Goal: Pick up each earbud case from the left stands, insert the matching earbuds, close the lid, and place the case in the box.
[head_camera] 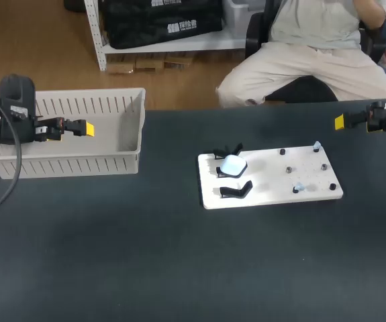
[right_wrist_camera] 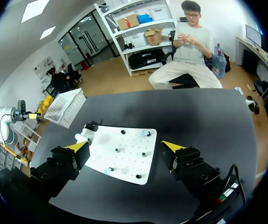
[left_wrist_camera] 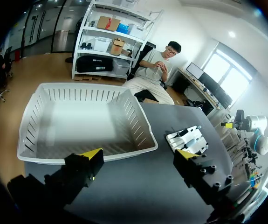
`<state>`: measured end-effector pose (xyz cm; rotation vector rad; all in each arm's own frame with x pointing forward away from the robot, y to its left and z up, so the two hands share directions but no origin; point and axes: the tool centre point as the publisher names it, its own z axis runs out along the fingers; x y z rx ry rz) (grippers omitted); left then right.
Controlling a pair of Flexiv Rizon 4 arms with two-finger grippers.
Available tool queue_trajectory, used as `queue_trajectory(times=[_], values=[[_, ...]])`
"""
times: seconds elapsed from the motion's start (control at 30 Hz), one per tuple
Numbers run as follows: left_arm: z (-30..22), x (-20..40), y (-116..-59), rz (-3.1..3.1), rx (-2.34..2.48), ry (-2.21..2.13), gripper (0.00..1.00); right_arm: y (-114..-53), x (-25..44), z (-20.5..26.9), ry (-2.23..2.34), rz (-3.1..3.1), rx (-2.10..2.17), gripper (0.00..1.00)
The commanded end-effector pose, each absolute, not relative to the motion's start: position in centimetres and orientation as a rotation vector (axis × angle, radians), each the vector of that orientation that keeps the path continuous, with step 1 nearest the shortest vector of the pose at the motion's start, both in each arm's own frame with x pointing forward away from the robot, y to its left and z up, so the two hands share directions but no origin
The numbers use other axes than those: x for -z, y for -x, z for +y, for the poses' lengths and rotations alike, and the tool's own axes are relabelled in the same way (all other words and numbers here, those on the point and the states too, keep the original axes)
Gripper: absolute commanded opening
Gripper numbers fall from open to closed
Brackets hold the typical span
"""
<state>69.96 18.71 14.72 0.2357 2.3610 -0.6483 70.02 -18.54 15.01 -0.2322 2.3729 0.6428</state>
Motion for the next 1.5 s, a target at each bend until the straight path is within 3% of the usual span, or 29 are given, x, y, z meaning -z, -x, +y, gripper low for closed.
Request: queue_trajectory(times=[0.03, 0.73, 1.5], values=[[18.5, -14.9, -70.0, 2.371, 0.638, -0.231, 1.00, -70.1, -15.0, -18.6, 0.235, 2.373, -0.645, 1.00], [17.7, -15.0, -69.7, 2.344, 0.654, -0.320, 1.00, -70.1, -15.0, -18.6, 0.235, 2.373, -0.645, 1.00], [8.6, -15.5, -69.1, 1.870, 0.821, -1.339, 1.00, -70.1, -15.0, -18.6, 0.235, 2.373, -0.645, 1.00]])
